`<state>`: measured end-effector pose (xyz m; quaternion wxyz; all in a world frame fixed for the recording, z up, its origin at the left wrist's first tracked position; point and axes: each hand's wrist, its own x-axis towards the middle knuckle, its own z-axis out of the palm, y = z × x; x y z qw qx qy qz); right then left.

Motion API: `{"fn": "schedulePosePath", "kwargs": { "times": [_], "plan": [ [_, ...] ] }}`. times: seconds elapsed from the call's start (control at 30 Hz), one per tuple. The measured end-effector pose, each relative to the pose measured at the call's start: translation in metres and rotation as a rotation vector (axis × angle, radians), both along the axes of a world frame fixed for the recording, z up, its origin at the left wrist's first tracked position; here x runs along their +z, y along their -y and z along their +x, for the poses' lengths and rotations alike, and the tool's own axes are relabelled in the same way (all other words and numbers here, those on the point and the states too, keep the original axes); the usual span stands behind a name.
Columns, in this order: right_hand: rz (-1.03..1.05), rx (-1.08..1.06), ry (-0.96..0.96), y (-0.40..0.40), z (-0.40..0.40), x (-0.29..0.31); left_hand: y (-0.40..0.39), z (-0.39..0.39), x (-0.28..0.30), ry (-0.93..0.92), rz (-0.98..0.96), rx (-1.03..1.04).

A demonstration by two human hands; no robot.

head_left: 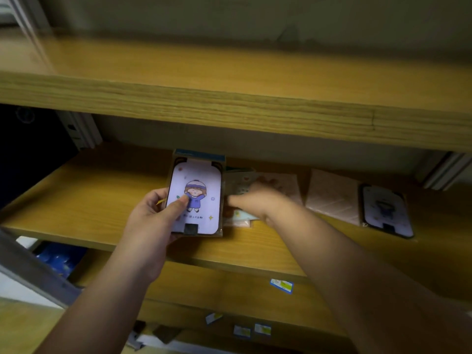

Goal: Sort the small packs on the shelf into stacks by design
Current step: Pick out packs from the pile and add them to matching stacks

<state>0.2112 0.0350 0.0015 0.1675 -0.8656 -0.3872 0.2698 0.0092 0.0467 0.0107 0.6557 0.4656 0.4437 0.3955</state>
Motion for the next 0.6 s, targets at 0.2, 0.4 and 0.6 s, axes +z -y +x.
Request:
{"fn": "schedulePosePath", "kwargs": {
  "times": [0.2,0.4,0.6],
  "plan": [
    [0.000,0.074,0.397,0.018,-0.027,-0.017,0.003,0.001,-0.003,0.016,-0.013,0.038],
    [0.026,0.039,0.314,0.013,-0.020,-0.006,0.004,0.001,0.002,0.045,-0.002,0.063],
    [0.014,0.074,0.290,-0.006,-0.010,-0.005,0.003,0.002,0.005,0.031,-0.007,0.098]
  ]
}}
